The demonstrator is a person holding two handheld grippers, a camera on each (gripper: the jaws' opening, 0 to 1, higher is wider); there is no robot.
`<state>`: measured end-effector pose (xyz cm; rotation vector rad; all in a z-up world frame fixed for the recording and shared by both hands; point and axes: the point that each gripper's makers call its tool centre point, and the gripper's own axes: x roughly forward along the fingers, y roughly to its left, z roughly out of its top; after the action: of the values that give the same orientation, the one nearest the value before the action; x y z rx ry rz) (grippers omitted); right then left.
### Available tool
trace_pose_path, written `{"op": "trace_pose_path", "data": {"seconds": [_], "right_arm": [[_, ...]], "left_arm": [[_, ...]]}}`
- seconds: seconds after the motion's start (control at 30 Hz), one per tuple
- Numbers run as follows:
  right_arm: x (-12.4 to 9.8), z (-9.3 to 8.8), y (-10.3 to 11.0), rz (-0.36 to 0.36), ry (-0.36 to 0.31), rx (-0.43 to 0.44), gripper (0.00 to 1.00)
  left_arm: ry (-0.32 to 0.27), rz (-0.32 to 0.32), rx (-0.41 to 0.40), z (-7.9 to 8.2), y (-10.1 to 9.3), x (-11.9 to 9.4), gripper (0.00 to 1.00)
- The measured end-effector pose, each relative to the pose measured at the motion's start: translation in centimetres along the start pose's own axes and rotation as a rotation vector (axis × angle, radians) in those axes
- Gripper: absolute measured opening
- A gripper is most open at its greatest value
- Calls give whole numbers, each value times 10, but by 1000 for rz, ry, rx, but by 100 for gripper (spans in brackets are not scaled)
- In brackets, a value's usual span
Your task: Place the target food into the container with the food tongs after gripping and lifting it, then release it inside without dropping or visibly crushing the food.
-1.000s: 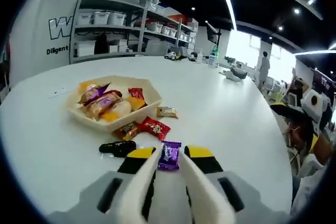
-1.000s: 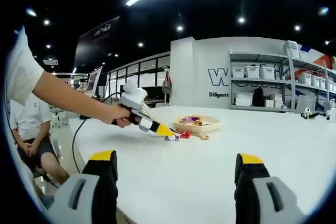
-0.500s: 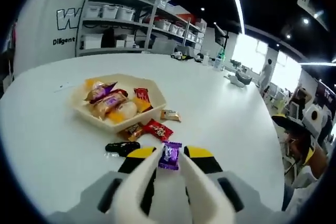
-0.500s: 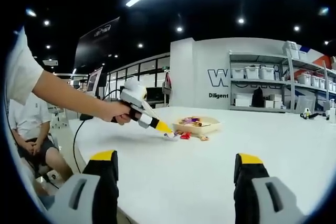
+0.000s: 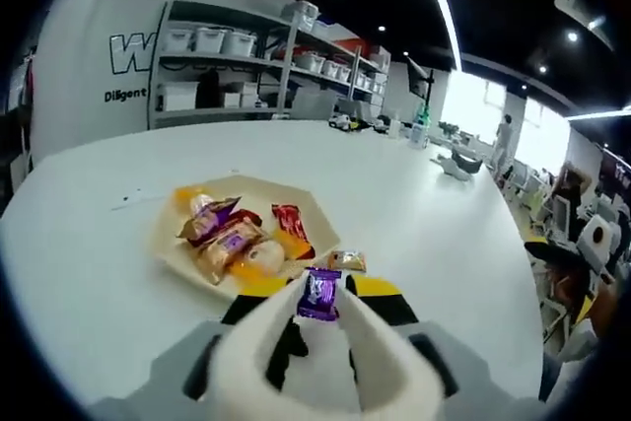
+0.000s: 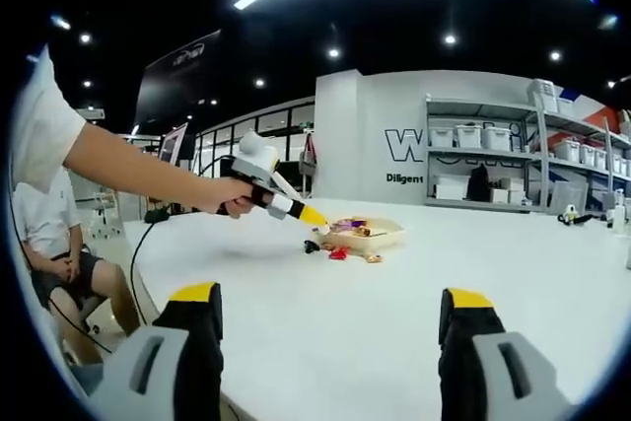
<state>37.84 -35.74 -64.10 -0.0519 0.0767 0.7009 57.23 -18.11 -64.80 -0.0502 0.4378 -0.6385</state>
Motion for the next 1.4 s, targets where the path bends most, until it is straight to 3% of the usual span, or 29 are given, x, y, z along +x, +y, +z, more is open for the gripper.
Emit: {"op": "trace_pose_path", "data": {"seconds": [0.3, 0.9, 1.4], "right_arm": [[1, -5, -8, -21, 28, -9, 90], [15, -9, 7, 12, 61, -39, 88], [12, -7, 14, 27, 55, -45, 87]], "left_arm": [[-11, 30, -31, 0, 17, 14, 21], [-49, 79, -54, 14, 37, 11, 23], [-35, 83, -47, 4, 32, -1, 24]]}}
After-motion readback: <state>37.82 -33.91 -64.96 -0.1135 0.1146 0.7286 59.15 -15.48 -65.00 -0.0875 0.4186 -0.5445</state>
